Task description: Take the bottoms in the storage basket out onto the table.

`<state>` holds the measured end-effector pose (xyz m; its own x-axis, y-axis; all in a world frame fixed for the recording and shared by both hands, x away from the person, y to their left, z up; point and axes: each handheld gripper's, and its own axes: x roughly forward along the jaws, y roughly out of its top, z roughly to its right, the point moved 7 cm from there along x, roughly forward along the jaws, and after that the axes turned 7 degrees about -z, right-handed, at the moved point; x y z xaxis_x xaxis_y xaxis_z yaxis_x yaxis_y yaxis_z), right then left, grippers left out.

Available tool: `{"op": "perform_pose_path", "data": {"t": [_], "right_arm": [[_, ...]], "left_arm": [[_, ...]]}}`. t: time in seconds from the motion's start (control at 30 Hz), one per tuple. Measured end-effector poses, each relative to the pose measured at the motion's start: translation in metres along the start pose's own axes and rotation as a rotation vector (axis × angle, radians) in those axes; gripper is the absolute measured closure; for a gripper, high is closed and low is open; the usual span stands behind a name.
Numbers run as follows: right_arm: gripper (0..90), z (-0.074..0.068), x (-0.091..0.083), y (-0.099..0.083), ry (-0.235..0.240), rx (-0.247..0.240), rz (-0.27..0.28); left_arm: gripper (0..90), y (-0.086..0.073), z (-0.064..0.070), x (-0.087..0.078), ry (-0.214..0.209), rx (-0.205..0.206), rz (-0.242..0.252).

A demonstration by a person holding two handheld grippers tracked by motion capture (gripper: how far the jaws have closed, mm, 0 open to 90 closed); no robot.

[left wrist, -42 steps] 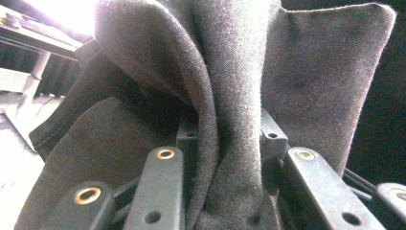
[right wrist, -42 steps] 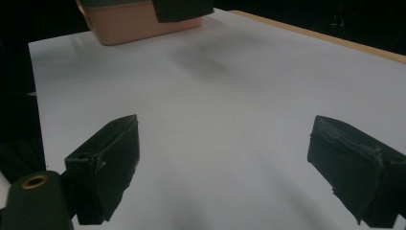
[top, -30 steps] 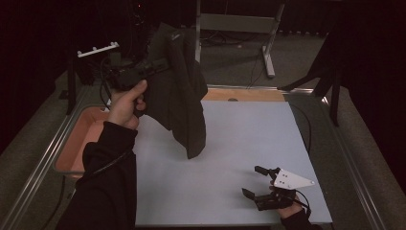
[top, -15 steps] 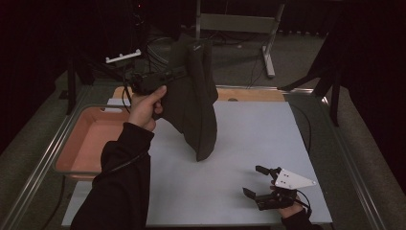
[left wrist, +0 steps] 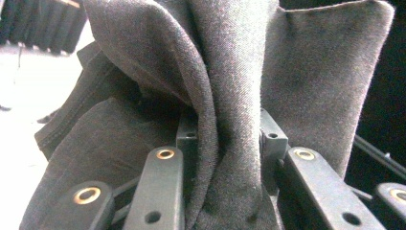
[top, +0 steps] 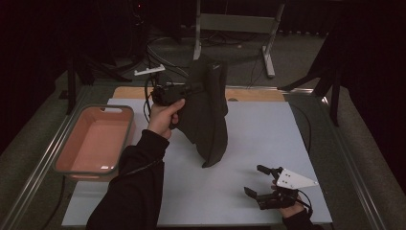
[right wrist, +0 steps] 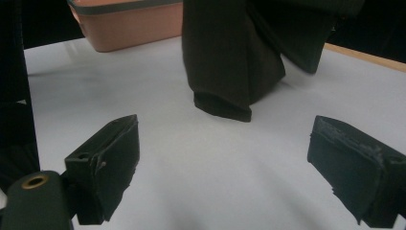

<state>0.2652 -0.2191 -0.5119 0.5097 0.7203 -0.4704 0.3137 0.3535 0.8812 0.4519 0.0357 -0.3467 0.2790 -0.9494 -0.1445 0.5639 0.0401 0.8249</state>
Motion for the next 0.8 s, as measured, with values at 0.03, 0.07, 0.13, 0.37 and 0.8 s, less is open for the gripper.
{"op": "perform_pose_path", "data": {"t": [0.03, 0.07, 0.13, 0.37, 0.8], "right_arm": [[11.1, 0.000, 0.000, 0.000, -0.001, -0.001, 0.000], [11.1, 0.000, 0.000, 0.000, -0.002, -0.003, 0.001], [11.1, 0.000, -0.001, 0.000, -0.005, -0.002, 0.003], [11.1, 0.001, -0.001, 0.001, -0.010, 0.000, 0.004], [11.1, 0.002, -0.003, 0.001, -0.015, 0.005, 0.007]], "left_arm": [[71.8, -0.003, -0.001, 0.002, 0.001, -0.004, -0.005], [71.7, -0.007, -0.003, 0.004, 0.003, -0.009, -0.014], [71.7, -0.016, -0.008, 0.010, 0.011, -0.015, -0.030], [71.6, -0.044, -0.027, 0.026, 0.045, -0.048, -0.080], [71.5, -0.077, -0.040, 0.055, 0.046, -0.076, -0.127]]}}
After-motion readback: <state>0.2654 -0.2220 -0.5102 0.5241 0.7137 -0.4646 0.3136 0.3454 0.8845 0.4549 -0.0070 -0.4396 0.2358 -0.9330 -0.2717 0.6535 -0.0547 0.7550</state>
